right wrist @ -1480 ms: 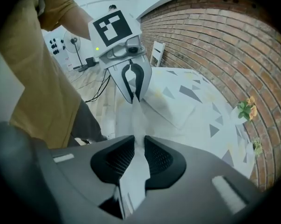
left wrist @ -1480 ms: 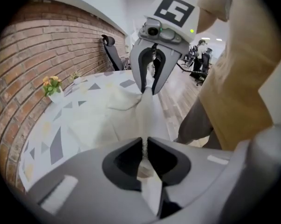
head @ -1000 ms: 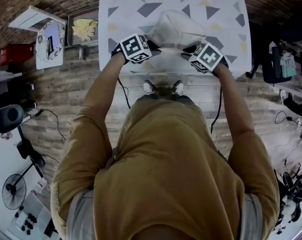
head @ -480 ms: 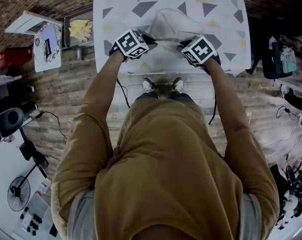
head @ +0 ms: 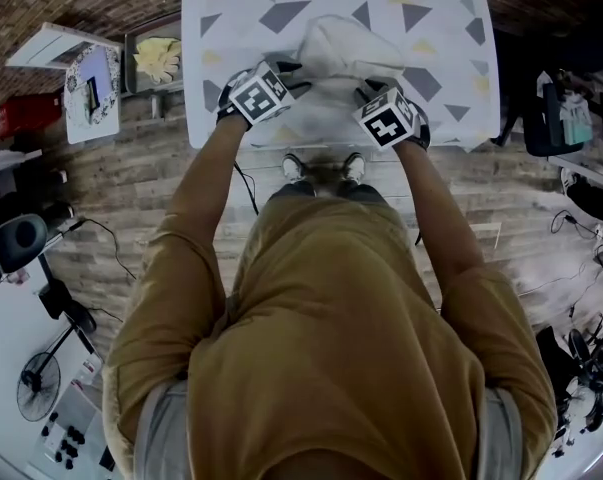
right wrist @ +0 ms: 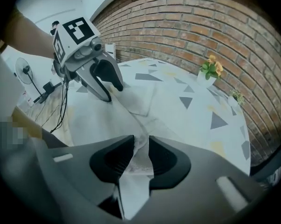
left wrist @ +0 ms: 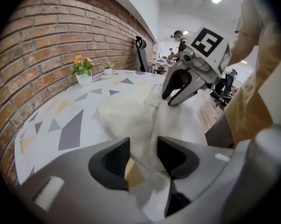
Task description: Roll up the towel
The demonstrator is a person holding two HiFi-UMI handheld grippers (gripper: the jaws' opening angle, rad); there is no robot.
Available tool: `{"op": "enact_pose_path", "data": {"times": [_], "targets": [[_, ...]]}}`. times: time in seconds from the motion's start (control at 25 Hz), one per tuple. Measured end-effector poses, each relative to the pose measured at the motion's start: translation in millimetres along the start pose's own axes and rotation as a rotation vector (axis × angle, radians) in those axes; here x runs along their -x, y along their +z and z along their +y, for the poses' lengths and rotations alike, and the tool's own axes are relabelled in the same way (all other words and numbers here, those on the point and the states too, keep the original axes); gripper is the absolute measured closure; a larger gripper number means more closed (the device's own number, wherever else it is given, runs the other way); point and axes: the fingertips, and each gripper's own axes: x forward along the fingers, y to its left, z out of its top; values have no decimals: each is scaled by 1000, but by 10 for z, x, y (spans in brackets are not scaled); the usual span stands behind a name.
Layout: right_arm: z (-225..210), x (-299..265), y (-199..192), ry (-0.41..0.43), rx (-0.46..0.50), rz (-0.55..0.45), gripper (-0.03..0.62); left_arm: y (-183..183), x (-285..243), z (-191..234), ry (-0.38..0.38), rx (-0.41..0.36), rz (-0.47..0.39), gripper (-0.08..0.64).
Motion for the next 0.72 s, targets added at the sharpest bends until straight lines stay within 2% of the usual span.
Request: {"op": "enact_pose_path", "data": {"times": [0.12, 0.36, 0.72], "targets": [[1, 19, -8, -35, -22, -17, 509, -11, 24, 80, 27, 42, -22, 281], [21, 37, -48, -65, -39, -29, 509, -140, 38, 121, 37, 122, -68, 279], [56, -8, -36, -93, 70, 10, 509, -74, 23, 81, 109, 69, -44, 279]]}}
